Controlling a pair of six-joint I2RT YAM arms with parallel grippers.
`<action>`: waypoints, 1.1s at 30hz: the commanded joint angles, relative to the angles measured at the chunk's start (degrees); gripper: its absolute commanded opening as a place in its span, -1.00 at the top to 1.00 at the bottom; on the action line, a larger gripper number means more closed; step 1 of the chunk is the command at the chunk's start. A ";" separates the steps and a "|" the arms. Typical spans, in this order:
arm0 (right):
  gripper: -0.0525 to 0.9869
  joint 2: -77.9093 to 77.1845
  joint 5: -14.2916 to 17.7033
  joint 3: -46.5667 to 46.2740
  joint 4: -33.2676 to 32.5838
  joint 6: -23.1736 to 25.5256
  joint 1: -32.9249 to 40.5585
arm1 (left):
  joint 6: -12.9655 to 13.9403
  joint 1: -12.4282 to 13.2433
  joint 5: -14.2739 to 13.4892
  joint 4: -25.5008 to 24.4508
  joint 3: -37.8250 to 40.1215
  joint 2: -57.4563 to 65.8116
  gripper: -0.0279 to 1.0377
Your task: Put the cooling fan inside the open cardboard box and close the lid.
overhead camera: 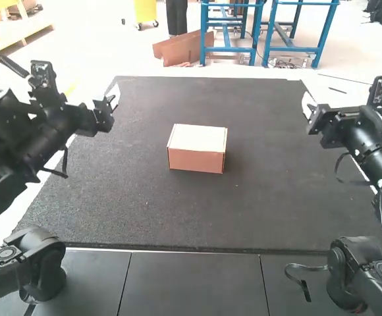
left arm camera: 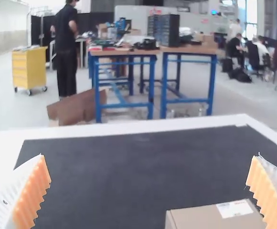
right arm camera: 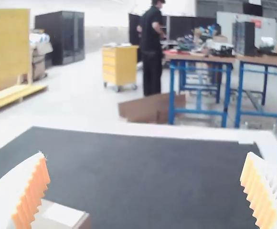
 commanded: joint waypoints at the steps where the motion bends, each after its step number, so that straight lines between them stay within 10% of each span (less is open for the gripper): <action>1: -0.86 -4.98 3.00 -2.69 0.97 -0.71 -0.99 | 0.66 0.57 -0.50 0.97 -3.76 -4.73 -0.87; 15: -0.86 -8.23 6.34 -13.51 12.57 -3.70 -1.08 | 3.30 0.74 0.81 14.33 -18.08 -9.39 -0.86; 22: -0.86 -8.32 6.96 -20.10 13.01 -3.70 -1.08 | 2.77 1.62 1.34 6.15 -22.83 -17.65 -0.86; 33: -0.86 -8.40 6.43 -20.27 4.66 -0.80 -1.08 | 0.49 14.81 1.17 -0.97 -22.83 -17.48 -0.85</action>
